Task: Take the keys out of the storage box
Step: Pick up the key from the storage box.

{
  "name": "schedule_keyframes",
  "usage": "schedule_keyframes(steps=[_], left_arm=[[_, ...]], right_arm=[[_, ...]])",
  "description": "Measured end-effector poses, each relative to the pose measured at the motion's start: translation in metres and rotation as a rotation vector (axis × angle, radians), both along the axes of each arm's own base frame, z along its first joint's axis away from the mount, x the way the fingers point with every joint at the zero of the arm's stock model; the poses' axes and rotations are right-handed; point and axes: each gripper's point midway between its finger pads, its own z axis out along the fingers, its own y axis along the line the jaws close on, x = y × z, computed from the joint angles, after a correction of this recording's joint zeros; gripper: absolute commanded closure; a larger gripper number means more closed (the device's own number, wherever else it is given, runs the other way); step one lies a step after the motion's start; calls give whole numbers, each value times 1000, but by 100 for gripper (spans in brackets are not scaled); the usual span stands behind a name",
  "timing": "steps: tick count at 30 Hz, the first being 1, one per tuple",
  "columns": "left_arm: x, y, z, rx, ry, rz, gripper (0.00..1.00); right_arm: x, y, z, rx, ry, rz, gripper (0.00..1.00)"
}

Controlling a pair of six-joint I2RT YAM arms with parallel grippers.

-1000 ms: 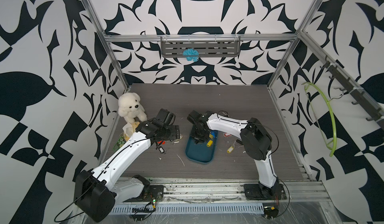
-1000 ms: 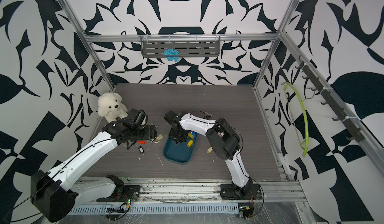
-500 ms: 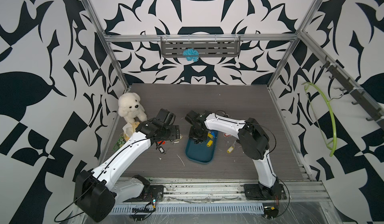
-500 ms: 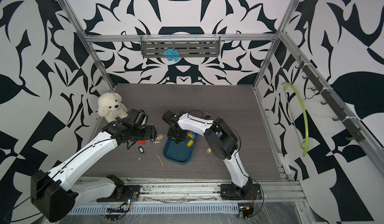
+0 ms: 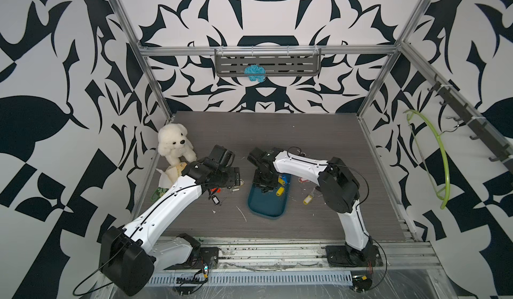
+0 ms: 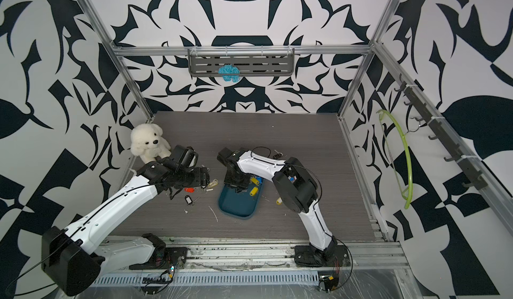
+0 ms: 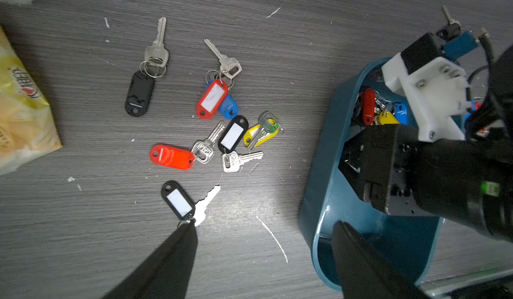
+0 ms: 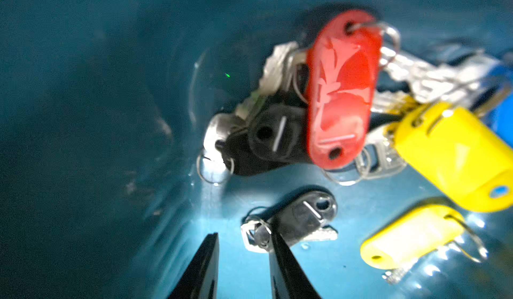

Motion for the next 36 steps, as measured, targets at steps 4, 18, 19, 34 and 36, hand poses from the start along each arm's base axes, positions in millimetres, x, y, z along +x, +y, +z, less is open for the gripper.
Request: schedule_keyframes(steps=[4, 18, 19, 34, 36], left_arm=[[0, 0, -1, 3, 4, 0, 16], [0, 0, -2, 3, 5, 0, 16], [0, 0, -2, 3, 5, 0, 16], [0, -1, -4, 4, 13, -2, 16], [0, -1, -4, 4, 14, -2, 16]], right_arm=[[0, -2, 4, -14, -3, 15, 59], [-4, -8, -1, -33, 4, 44, 63], [-5, -9, -3, -36, 6, 44, 64], [-1, -10, -8, -28, -4, 38, 95], [-1, -10, -8, -27, -6, 37, 100]])
